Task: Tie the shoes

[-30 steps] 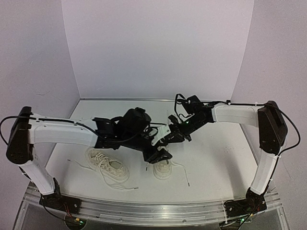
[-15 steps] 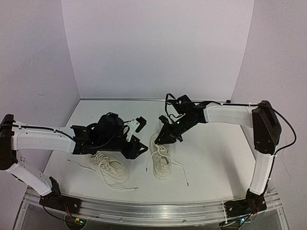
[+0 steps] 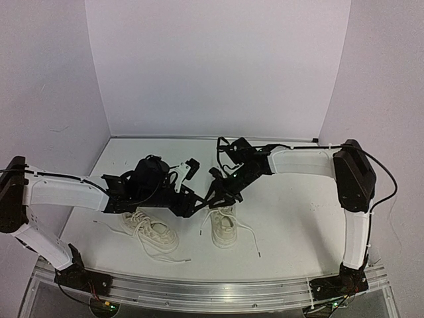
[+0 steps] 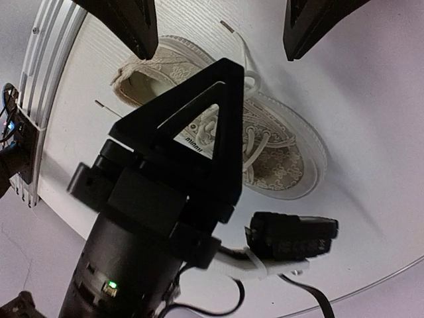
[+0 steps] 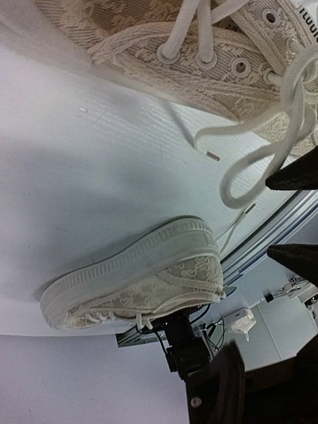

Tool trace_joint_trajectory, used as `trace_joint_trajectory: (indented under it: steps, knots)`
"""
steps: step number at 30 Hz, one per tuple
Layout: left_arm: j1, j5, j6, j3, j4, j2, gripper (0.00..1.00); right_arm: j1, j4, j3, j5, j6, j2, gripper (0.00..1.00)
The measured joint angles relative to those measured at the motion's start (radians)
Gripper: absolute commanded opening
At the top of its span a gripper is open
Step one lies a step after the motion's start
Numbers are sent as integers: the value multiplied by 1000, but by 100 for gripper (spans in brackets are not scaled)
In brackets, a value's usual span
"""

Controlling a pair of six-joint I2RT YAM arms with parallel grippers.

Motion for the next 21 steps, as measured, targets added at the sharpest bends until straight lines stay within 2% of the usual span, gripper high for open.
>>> trace_joint_trajectory:
  steps: [3,13,17,21]
  knots:
    - [11,40,-2,4,16,44,69,0,3,18,-2,2,-4,41]
    - [55,118,-8,51,42,118,70,-15,-26,14,-2,2,-115,42]
    - [55,141,0,97,40,145,71,-62,-29,-30,-5,-20,-205,41]
    - [55,146,6,136,24,170,70,-118,-39,-59,8,-62,-236,36]
